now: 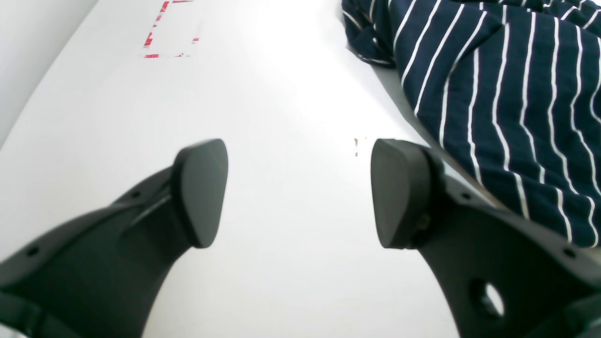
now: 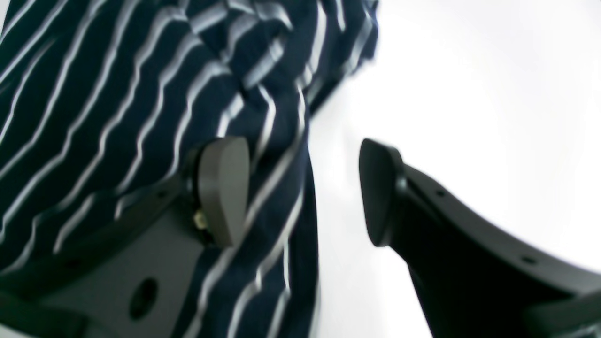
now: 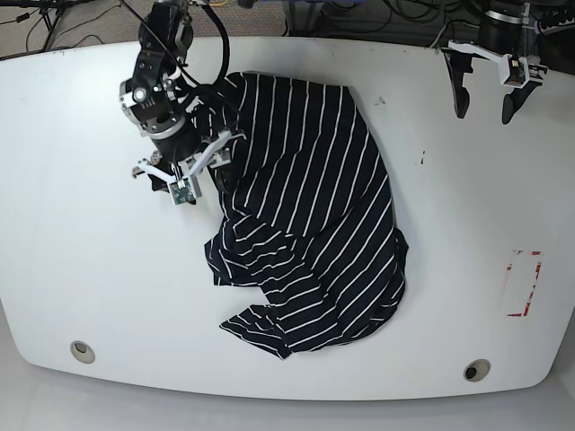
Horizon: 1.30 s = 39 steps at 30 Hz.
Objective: Layout the t-shirt on the table in an organized manner, then fold the t-shirt properly
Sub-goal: 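Move the right gripper down onto the striped shirt and grasp its edge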
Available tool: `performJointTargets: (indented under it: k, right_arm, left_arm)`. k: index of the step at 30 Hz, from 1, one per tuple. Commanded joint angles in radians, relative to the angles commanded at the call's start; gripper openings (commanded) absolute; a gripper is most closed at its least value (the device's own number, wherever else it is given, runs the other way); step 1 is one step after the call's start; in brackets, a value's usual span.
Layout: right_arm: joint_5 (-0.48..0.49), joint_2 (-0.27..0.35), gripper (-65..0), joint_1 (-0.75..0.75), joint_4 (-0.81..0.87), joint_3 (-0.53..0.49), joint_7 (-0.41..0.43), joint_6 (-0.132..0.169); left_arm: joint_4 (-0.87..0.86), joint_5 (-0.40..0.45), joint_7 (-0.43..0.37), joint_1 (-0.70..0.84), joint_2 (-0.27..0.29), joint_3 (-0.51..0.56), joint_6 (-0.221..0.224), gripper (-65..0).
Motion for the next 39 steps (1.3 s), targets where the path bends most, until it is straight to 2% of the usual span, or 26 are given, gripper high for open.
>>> performJointTargets:
  k: [12, 21, 27, 39]
  right_arm:
    - [-0.002, 0.000, -29.2, 0.199, -0.175, -0.075, -0.006, -0.006]
    - [-0.002, 0.028, -29.2, 0.413, -0.417, -0.132, -0.003, -0.008]
    - [-0.002, 0.028, -29.2, 0.552, -0.595, -0.132, 0.002, -0.008]
    - [0.000, 0.055, -29.2, 0.793, -0.988, -0.132, 0.117, -0.008]
  left_arm:
    - [-0.002, 0.000, 0.000, -0.002, 0.000, 0.000, 0.000, -21.7]
    - [-0.003, 0.000, 0.000, 0.000, 0.000, 0.000, 0.000, -21.7]
    - [-0.011, 0.000, 0.000, 0.000, 0.000, 0.000, 0.000, -21.7]
    - [-0.014, 0.000, 0.000, 0.005, 0.000, 0.000, 0.000, -21.7]
